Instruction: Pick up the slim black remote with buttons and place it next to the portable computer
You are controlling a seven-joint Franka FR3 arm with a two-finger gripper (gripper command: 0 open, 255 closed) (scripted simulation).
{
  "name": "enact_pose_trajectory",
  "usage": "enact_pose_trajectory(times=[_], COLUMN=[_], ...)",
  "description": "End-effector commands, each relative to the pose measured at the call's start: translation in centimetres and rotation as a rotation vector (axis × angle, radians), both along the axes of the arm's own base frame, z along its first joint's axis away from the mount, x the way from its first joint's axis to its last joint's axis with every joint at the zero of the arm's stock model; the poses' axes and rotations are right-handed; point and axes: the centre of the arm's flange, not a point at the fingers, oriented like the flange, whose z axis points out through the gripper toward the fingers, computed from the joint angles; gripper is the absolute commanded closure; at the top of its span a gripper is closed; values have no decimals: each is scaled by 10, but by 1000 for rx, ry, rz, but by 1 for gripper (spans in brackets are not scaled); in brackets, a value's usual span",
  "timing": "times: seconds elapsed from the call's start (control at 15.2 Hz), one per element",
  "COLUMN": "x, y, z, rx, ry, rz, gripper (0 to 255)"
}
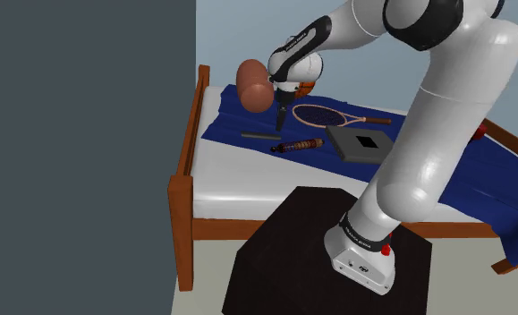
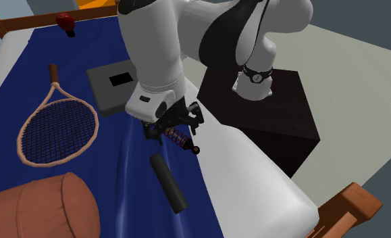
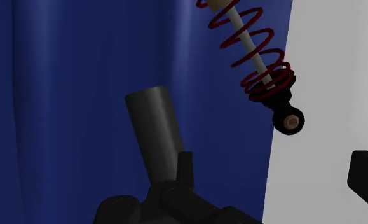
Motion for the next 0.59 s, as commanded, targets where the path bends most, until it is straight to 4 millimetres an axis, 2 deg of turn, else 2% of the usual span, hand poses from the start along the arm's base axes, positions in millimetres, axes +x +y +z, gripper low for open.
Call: enact_pose_trajectory(times=[0.0, 0.33, 0.53], x=[17, 64, 64], y=[-9, -30, -30], z=[-18, -57, -68], rx=[2, 6, 6], ry=[-10, -34, -34], rz=[46, 152, 154], gripper=[0, 0, 0])
